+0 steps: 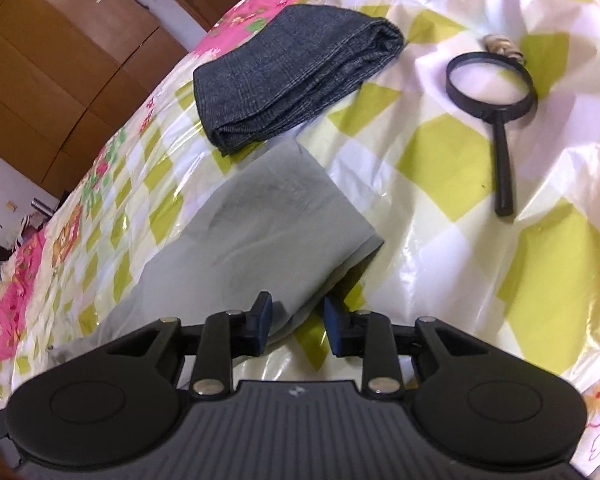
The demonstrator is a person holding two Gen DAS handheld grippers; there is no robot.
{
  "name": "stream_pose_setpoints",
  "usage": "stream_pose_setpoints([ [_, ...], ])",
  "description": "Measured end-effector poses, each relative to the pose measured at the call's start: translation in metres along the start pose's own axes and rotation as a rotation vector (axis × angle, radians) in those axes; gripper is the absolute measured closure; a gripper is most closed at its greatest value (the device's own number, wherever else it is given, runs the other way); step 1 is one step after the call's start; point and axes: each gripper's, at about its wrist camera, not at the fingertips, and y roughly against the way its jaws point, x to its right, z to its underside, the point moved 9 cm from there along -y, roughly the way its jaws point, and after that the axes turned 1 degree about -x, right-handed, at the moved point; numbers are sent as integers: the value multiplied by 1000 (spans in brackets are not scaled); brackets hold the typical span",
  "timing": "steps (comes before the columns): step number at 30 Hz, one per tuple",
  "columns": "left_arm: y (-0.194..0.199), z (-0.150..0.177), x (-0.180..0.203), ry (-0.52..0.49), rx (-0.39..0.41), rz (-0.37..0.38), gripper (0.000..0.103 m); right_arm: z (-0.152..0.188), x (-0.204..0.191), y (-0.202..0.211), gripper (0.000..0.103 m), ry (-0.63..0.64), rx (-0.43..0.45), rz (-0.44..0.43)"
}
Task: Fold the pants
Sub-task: 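Grasp the pants leg end with the right gripper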
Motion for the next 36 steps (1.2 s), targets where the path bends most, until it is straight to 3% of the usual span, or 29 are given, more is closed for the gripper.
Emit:
stream_pose_setpoints([
  [9,-7,-12,10,-18,4,-1,45,-13,-2,-18,73,-33,72,-13],
  [10,-8,-13,11,-21,2,-2,45,-15,-6,-18,76,-6,80,1],
  [12,-8,-15,12,-22,1,-4,45,-17,-13,-19,96,52,87,27],
  [15,-8,-19,15,-29,6,-6,45,-22,-20,-16,98,108,101,51],
  [23,-4,-38,26,-46,50,3,44,-42,-43,10,99,263,186,94],
  [26,-18,-33,32,-48,-3,26,43,-47,-47,17,99,317,222,133],
  [30,-20,-30,32,-15,-10,37,43,-44,-35,1,98,283,134,143],
  [36,-7,-25,33,-15,15,27,43,-41,-29,-10,88,201,103,86],
])
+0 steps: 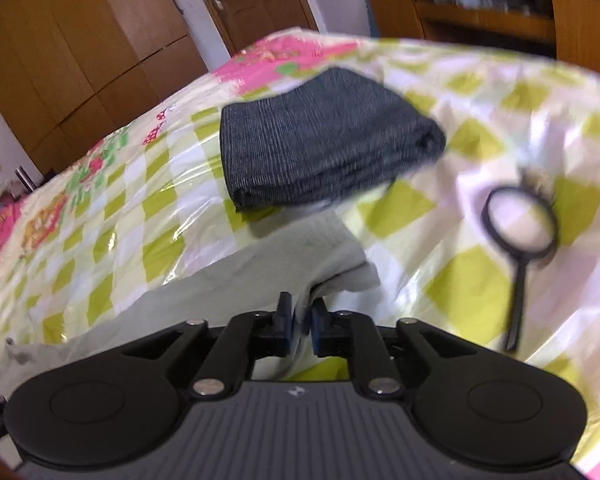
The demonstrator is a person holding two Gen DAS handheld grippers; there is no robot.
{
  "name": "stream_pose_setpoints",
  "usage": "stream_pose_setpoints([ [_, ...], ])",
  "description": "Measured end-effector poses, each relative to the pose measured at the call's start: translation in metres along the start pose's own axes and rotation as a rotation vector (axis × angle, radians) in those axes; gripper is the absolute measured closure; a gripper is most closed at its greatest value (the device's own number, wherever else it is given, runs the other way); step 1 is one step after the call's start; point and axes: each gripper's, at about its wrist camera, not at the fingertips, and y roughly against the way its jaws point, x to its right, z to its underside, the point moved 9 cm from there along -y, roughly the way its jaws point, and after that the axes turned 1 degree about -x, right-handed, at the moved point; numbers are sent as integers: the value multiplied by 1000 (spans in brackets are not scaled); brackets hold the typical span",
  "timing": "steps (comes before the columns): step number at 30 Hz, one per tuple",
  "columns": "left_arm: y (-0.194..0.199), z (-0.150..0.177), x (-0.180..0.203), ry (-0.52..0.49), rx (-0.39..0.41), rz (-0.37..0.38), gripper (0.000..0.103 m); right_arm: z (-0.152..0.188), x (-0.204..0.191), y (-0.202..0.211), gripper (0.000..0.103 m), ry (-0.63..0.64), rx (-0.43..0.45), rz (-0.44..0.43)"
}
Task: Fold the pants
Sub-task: 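Grasp the pants leg end with the right gripper, then lift the leg end with the right gripper and fold it toward the waistband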
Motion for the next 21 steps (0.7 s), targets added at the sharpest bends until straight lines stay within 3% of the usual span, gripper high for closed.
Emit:
stream_pose_setpoints([
  [5,17,10,-12,23,27,-29,43,0,5,-5,97,-95,-9,-9],
  [11,33,37,-49,98,32,-86,43,-21,-40,39,98,70,142,-10],
  [16,66,70,-81,139,39,-168,42,-25,-121,46,99,309,196,-14],
  [21,100,128,-122,201,-7,-290,42,6,-228,45,99,563,209,-116],
])
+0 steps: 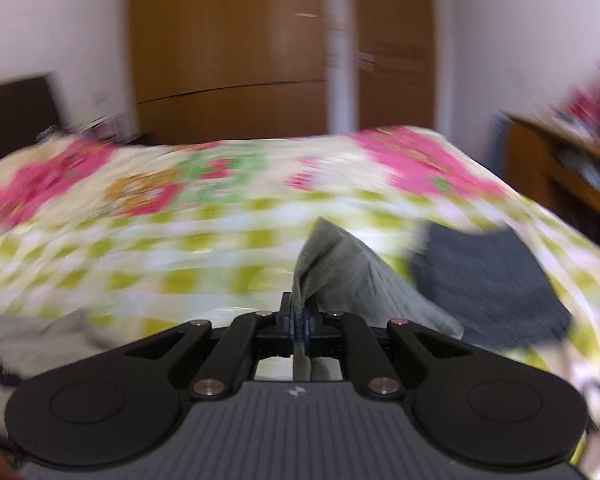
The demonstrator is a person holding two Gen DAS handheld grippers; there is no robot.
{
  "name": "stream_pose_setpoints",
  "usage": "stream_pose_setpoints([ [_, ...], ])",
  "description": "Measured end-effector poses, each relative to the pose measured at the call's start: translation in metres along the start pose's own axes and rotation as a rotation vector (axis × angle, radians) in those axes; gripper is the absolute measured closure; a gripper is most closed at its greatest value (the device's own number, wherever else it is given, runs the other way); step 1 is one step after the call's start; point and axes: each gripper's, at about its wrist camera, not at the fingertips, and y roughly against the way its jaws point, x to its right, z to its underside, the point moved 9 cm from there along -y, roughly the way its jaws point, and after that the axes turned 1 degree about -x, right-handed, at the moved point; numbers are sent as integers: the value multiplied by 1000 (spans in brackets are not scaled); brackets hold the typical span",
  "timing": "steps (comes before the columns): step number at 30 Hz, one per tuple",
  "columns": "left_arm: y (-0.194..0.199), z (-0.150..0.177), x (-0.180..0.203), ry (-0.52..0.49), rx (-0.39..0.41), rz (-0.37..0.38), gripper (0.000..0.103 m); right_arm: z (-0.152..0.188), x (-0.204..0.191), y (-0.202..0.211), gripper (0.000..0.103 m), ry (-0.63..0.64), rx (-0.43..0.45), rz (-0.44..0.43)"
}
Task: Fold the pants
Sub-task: 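Lift the leg end with the right gripper and fold it toward the waistband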
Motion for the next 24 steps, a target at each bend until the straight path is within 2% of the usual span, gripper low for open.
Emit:
stream_pose_setpoints([
  [5,3,54,-46,114,-80,-76,42,10,-128,-22,99,214,-31,-177],
  [8,5,79,-58,169,-99,-80,42,46,-203,-43,99,319,-109,-285],
  [11,5,90,-60,201,-90,-66,42,86,-249,-55,99,407,-189,-335],
  [15,2,92,-64,214,-65,-48,41,110,-266,-58,99,445,-238,-333],
  [24,12,106,-77,241,-38,-62,41,106,-264,-61,94,487,-224,-273],
])
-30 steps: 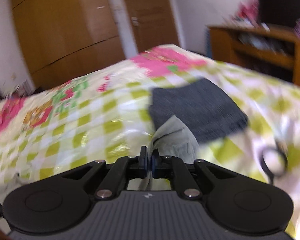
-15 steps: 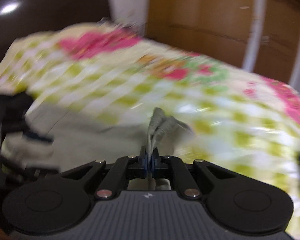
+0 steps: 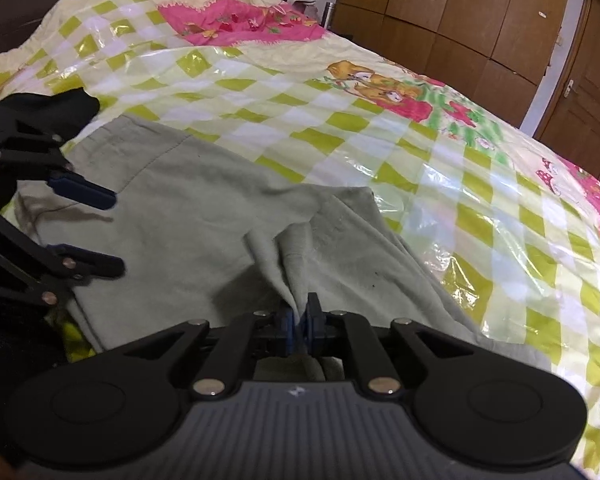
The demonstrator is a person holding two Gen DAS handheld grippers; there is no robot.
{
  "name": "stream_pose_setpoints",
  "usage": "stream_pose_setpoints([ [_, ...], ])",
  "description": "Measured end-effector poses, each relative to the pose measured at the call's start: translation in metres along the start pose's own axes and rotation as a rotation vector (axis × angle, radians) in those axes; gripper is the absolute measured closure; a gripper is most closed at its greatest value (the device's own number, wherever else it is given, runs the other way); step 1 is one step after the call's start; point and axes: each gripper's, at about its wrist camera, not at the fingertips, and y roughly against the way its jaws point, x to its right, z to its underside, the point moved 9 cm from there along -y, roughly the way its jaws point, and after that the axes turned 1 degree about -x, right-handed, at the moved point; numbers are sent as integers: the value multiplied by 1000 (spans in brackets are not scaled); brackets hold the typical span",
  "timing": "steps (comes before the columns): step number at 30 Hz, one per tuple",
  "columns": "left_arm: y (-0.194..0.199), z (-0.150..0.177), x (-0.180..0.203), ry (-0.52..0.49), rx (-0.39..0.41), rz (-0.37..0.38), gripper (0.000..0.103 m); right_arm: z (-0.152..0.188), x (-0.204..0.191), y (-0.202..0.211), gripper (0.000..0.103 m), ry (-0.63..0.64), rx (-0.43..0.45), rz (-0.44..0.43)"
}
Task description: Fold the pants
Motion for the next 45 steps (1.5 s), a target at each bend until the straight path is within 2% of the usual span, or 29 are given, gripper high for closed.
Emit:
stream_pose_setpoints([
  [4,4,7,-12,17,7,-19,41,-3,-2,-7,94,4,-8,14],
  [8,6,15,-22,49,12,-21,41,-12,3,-6,99,-55,-11,-2],
  [10,7,21,-24,61,11,-23,41,-23,7,1,99,-71,15,14],
  [15,7,32,-26,116,16,0,41,-81,9,25,99,-87,144,35],
  [19,11,39,-29,158,28,13,41,-122,-24,22,99,-46,209,-28],
  [22,14,45,-31,179,29,15,41,-136,-68,5,99,35,217,-85],
  [24,17,49,-32,192,32,17,41,-139,-97,-8,99,72,206,-129],
  [28,24,55,-36,228,37,29,40,-140,-146,-20,99,178,222,-160],
  [32,31,64,-38,256,42,36,40,-118,-184,-28,99,278,155,-255],
  [36,42,71,-34,248,45,28,40,-98,-197,-33,91,293,88,-349],
  [41,55,71,-37,236,38,12,40,-92,-199,-33,89,261,47,-433],
  [43,62,76,-40,236,28,6,40,-88,-200,-30,83,261,33,-470],
  [45,71,78,-43,230,22,-4,40,-83,-198,-25,70,265,10,-509],
])
